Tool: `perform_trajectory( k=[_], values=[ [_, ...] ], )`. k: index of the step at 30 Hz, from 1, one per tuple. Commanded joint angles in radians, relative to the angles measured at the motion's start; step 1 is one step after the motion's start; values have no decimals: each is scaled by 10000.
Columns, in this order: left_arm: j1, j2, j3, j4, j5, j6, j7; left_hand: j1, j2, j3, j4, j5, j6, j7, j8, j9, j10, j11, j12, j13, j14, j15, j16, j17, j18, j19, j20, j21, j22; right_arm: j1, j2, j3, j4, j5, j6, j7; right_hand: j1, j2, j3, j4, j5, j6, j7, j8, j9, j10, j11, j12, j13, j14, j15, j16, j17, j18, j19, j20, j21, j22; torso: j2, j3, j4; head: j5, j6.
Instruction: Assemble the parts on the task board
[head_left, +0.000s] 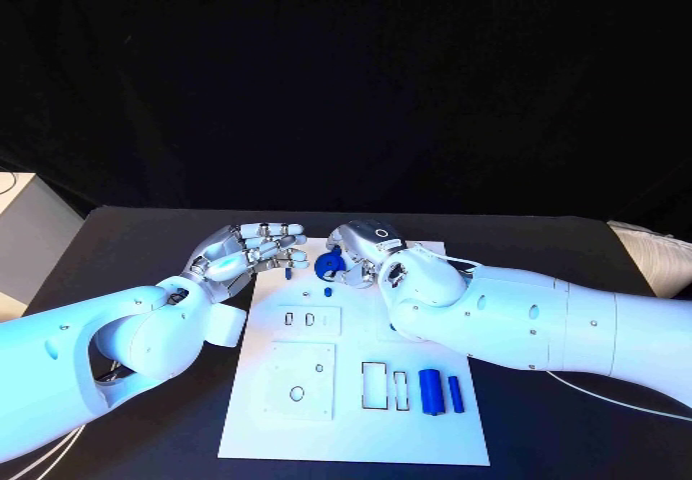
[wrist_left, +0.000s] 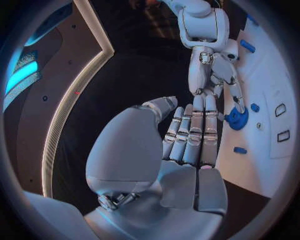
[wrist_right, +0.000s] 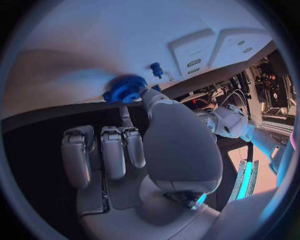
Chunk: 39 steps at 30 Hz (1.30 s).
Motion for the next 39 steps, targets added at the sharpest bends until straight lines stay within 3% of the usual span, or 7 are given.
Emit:
perform_trajectory(
  k=[1, 5, 14, 20, 25, 31, 39],
  values=[
    [11, 2, 8, 23, -30, 158, 55, -109, -6, -5, -36, -33, 60, 160, -50, -11, 68, -18, -54, -4, -63, -20, 35, 13, -41, -52, 1, 26, 12, 0, -17, 2, -6, 398, 243, 400, -300, 145, -833, 103, 156, -134, 55, -129, -80, 639, 108, -54, 2214, 927, 62, 34, 2158, -144, 1045, 95, 45, 2632, -2, -6, 16, -1, -10],
    [11, -8, 8, 24, -30, 154, 52, -109, -6, -5, -36, -33, 60, 160, -50, -11, 68, -18, -54, -4, -63, -20, 35, 13, -41, -52, 1, 26, 12, 1, -71, 1, 2, 720, 340, 519, -825, 455, -1302, 142, 466, 22, 113, -141, -106, 657, 130, -34, 2236, 936, 108, 48, 2199, -144, 1045, 137, 45, 2632, -1, -6, 10, 4, -21],
    [11, -15, 8, 20, -30, 153, 50, -109, -6, -5, -36, -33, 60, 160, -50, -11, 68, -18, -54, -4, -63, -20, 35, 13, -41, -52, 1, 26, 12, 0, -165, -4, 33, 1048, 498, 587, -1102, 994, -1005, 96, 836, 404, 29, -18, -91, 762, 69, 83, 2345, 949, 63, 65, 2249, -144, 1045, 112, 45, 2632, 1, 3, 1, 1, -19],
    [11, -14, 8, 16, -30, 155, 52, -109, -6, -5, -36, -33, 60, 160, -50, -11, 68, -18, -54, -4, -63, -20, 35, 13, -41, -52, 1, 26, 12, -1, -274, -10, 56, 1065, 426, 547, -1100, 1079, -915, 86, 879, 455, 10, -3, -93, 775, 52, 97, 2358, 950, 47, 67, 2254, -144, 1045, 98, 45, 2632, -1, 3, 15, -1, -9],
    [11, -19, 8, -14, -31, 160, 58, -109, -6, -5, -36, -33, 60, 160, -50, -11, 68, -18, -54, -4, -63, -20, 35, 13, -41, -52, 1, 26, 12, -2, -711, -10, 382, 1157, -582, 828, -847, 991, -749, 11, 885, 487, -9, -7, -112, 777, 27, 98, 2360, 946, 21, 60, 2237, -144, 1045, 70, 45, 2632, -17, 11, 14, 8, 25],
    [10, -47, 8, -79, -31, 158, 73, -145, 1, 27, -92, -33, 67, 159, -61, -14, 68, -19, -55, -5, -65, -20, 29, 42, -41, -136, 2, 144, 93, 67, -1949, 38, 1383, 2054, -1723, 2009, -195, 710, -432, -152, 870, 405, 23, -103, -184, 822, 47, 147, 2407, 944, 32, 57, 2228, -144, 1045, 67, 45, 2632, -57, 47, -100, 5, 109],
    [9, -26, 6, -172, -31, 163, 87, -142, 2, 44, -126, -31, 69, 156, -65, -15, 68, -21, -55, -5, -68, -22, 26, 52, -39, -168, 0, 190, 124, 300, -3723, 62, 2323, 3502, -1287, 3438, 417, 545, -97, -356, 842, 451, 36, -129, -225, 736, 56, 48, 2325, 935, 39, 43, 2199, -144, 1045, 75, 45, 2632, -139, 144, -256, -46, 199]
  ],
)
